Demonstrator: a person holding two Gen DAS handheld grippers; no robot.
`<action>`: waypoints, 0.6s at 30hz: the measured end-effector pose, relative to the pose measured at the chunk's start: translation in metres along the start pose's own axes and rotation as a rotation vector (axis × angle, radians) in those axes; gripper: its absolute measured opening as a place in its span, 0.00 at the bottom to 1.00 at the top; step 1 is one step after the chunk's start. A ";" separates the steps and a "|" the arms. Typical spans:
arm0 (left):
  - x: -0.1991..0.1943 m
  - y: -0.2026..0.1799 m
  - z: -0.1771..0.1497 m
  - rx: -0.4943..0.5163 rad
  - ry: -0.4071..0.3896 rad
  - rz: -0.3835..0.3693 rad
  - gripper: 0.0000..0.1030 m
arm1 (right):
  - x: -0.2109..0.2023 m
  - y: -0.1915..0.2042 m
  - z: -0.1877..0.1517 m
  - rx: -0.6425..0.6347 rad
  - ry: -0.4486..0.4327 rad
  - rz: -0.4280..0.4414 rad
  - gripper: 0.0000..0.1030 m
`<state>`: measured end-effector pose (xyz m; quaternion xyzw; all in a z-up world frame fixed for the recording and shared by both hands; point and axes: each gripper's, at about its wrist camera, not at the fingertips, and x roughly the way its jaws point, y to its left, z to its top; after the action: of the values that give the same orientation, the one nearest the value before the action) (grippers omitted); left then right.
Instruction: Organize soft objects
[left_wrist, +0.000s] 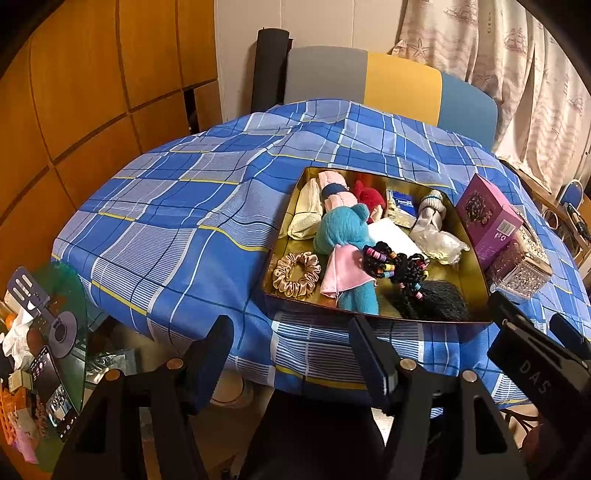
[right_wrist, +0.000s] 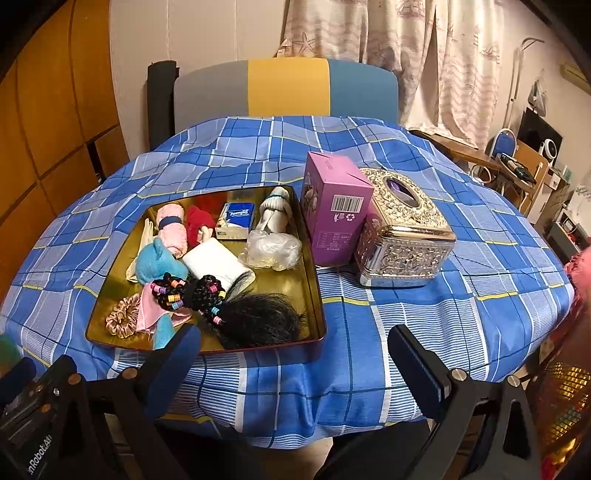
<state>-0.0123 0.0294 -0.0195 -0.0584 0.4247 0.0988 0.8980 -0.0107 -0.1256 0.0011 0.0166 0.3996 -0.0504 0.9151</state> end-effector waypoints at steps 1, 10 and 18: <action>0.000 0.000 0.000 0.000 0.001 0.000 0.64 | 0.000 0.000 0.000 0.002 -0.001 0.000 0.99; 0.000 -0.001 -0.002 0.005 0.004 0.003 0.64 | 0.000 0.000 -0.001 -0.001 0.003 0.000 0.99; 0.003 -0.001 -0.003 0.004 0.014 -0.002 0.64 | 0.000 0.000 -0.001 -0.003 0.007 0.003 0.99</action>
<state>-0.0121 0.0287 -0.0235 -0.0577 0.4309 0.0968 0.8953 -0.0113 -0.1255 -0.0001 0.0160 0.4029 -0.0485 0.9138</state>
